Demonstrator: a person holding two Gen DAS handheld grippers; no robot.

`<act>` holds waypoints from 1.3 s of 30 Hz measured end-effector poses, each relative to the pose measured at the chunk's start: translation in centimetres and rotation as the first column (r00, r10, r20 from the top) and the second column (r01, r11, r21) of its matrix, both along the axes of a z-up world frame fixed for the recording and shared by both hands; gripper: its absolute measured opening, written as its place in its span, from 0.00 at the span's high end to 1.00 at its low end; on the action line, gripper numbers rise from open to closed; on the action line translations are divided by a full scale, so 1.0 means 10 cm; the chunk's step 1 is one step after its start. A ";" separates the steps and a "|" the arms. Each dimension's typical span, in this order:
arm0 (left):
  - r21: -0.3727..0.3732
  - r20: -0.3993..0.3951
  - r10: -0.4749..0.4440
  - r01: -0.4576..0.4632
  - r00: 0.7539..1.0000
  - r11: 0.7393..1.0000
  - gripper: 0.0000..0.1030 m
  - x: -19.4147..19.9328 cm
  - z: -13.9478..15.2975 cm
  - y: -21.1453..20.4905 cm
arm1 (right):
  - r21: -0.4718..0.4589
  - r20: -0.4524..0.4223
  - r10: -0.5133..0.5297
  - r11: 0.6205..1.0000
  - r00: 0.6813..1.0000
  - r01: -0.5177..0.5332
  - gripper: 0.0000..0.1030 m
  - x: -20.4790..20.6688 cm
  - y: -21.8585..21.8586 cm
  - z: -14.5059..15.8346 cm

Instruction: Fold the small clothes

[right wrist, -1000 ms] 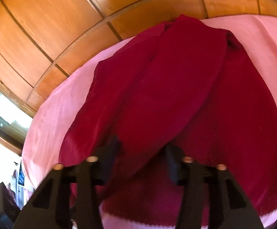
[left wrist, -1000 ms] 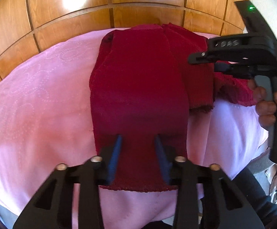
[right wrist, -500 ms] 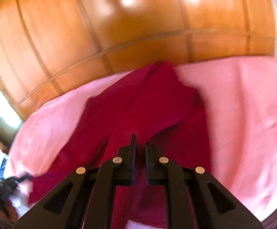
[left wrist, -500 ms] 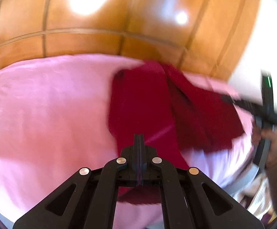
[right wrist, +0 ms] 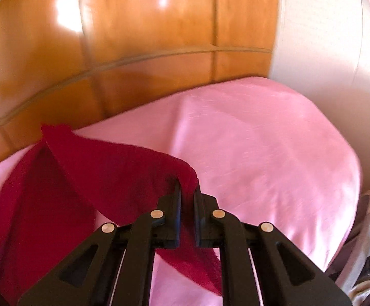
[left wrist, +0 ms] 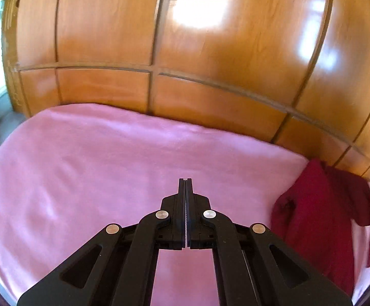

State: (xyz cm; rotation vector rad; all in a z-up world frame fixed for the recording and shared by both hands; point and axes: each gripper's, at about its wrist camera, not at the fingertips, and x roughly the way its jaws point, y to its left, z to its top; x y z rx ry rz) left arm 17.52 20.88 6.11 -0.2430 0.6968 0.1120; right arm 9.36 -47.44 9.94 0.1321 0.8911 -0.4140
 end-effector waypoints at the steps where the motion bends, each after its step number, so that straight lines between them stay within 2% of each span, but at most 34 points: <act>1: 0.002 0.010 -0.025 0.025 1.000 1.000 1.00 -0.03 0.02 -0.04 | -0.037 -0.028 -0.019 0.999 0.999 0.018 0.93 0.09 -0.07 -0.07; 3: 0.000 0.016 -0.112 0.112 0.994 0.994 0.99 -0.12 0.01 -0.24 | -0.066 -0.075 -0.059 0.996 0.995 0.054 0.91 0.19 -0.19 -0.21; 4: 0.001 0.014 -0.151 0.151 0.988 0.989 0.87 -0.16 0.00 -0.32 | -0.065 -0.084 -0.072 0.996 0.994 0.067 0.88 0.20 -0.24 -0.26; 5: 0.020 0.017 -0.205 0.204 0.979 0.979 0.54 -0.27 -0.02 -0.48 | -0.055 -0.087 -0.091 0.995 0.992 0.086 0.68 0.22 -0.31 -0.31; 6: 0.059 0.028 -0.243 0.241 0.970 0.969 0.34 -0.40 -0.02 -0.65 | -0.050 -0.084 -0.100 0.994 0.991 0.096 0.46 0.24 -0.34 -0.34; 7: 0.092 0.044 -0.270 0.266 0.962 0.960 0.13 -0.50 -0.04 -0.77 | -0.049 -0.074 -0.118 0.992 0.990 0.114 0.42 0.21 -0.38 -0.35; 9: 0.139 0.051 -0.375 0.365 0.926 0.920 0.13 -0.69 -0.08 -1.04 | -0.029 -0.069 -0.133 0.991 0.989 0.131 0.35 0.06 -0.35 -0.32; 11: 0.180 -0.005 -0.492 0.485 0.870 0.856 0.12 -0.82 -0.23 -1.38 | -0.005 -0.048 -0.126 0.992 0.991 0.126 0.26 -0.09 -0.29 -0.28; 12: 0.196 -0.028 -0.522 0.517 0.852 0.834 0.12 -0.85 -0.30 -1.48 | -0.006 -0.034 -0.111 0.994 0.993 0.111 0.24 -0.19 -0.20 -0.23; 14: 0.240 -0.104 -0.584 0.590 0.805 0.771 0.12 -0.86 -0.52 -1.74 | 0.001 -0.003 -0.060 0.998 0.998 0.060 0.20 -0.33 0.02 -0.12; 16: 0.241 -0.151 -0.601 0.619 0.785 0.748 0.12 -0.81 -0.68 -1.84 | 0.032 0.008 0.008 0.999 1.000 -0.008 0.15 -0.53 0.19 -0.04; 17: 0.239 -0.179 -0.596 0.622 0.783 0.746 0.12 -0.76 -0.78 -1.87 | 0.040 0.004 0.044 0.998 0.999 -0.044 0.14 -0.55 0.31 -0.03; 18: 0.224 -0.196 -0.596 0.627 0.779 0.746 0.18 -0.74 -0.83 -1.87 | 0.046 0.001 0.082 0.996 0.997 -0.082 0.14 -0.59 0.41 -0.03; 19: 0.180 -0.215 -0.605 0.640 0.767 0.747 0.55 -0.70 -0.91 -1.85 | 0.059 -0.002 0.125 0.990 0.992 -0.125 0.14 -0.65 0.56 -0.03; 20: 0.097 -0.243 -0.619 0.654 0.747 0.751 0.89 -0.63 -0.97 -1.80 | 0.076 -0.004 0.158 0.985 0.987 -0.157 0.14 -0.69 0.67 -0.04; 21: 0.039 -0.249 -0.623 0.650 0.742 0.759 0.91 -0.60 -0.98 -1.75 | 0.095 -0.008 0.191 0.977 0.982 -0.189 0.14 -0.73 0.77 -0.06; 22: 0.005 -0.217 -0.615 0.631 0.758 0.776 0.92 -0.58 -0.94 -1.66 | 0.114 -0.015 0.226 0.968 0.974 -0.223 0.14 -0.78 0.90 -0.09; 24: 0.013 -0.170 -0.589 0.600 0.790 0.800 0.92 -0.49 -0.79 -1.49 | 0.150 -0.028 0.275 0.952 0.961 -0.268 0.14 -0.81 1.10 -0.20; 26: -0.027 -0.105 -0.515 0.515 0.851 0.857 0.92 -0.35 -0.55 -1.17 | 0.189 -0.042 0.309 0.936 0.950 -0.296 0.15 -0.82 1.26 -0.31; 27: -0.038 -0.075 -0.461 0.459 0.884 0.887 0.92 -0.27 -0.44 -1.00 | 0.203 -0.046 0.325 0.929 0.945 -0.309 0.15 -0.82 1.33 -0.35; 28: -0.046 -0.049 -0.355 0.353 0.934 0.935 0.92 -0.14 -0.29 -0.73 | 0.211 -0.048 0.334 0.924 0.941 -0.317 0.15 -0.80 1.37 -0.42; 30: -0.057 -0.022 -0.179 0.177 0.984 0.982 0.90 0.04 -0.11 -0.31 | 0.234 -0.059 0.349 0.916 0.935 -0.327 0.15 -0.81 1.45 -0.51; 31: -0.046 -0.008 -0.080 0.080 0.997 0.996 0.79 0.08 -0.04 -0.15 | 0.244 -0.067 0.354 0.912 0.933 -0.328 0.16 -0.81 1.48 -0.55; 32: -0.027 0.025 0.034 -0.034 0.999 0.999 0.54 0.08 0.04 0.03 | 0.250 -0.073 0.357 0.911 0.931 -0.329 0.17 -0.81 1.50 -0.59; 34: -0.031 0.087 0.166 -0.164 0.982 0.986 0.18 -0.07 0.14 0.24 | 0.265 -0.083 0.357 0.908 0.930 -0.325 0.19 -0.82 1.52 -0.67; 35: -0.073 0.110 0.159 -0.151 0.981 0.986 0.19 -0.18 0.15 0.28 | 0.274 -0.085 0.354 0.907 0.931 -0.320 0.20 -0.84 1.53 -0.69; 37: -0.144 0.081 0.045 -0.033 0.996 0.989 0.21 -0.30 0.09 0.20 | 0.294 -0.090 0.344 0.906 0.935 -0.305 0.22 -0.87 1.47 -0.73; 38: -0.145 0.064 -0.003 0.012 0.998 0.989 0.24 -0.34 0.04 0.11 | 0.308 -0.093 0.342 0.903 0.935 -0.300 0.26 -0.89 1.46 -0.74; 39: -0.151 0.033 -0.087 0.091 0.996 0.984 0.27 -0.45 -0.08 -0.05 | 0.323 -0.097 0.343 0.899 0.934 -0.296 0.31 -0.90 1.46 -0.74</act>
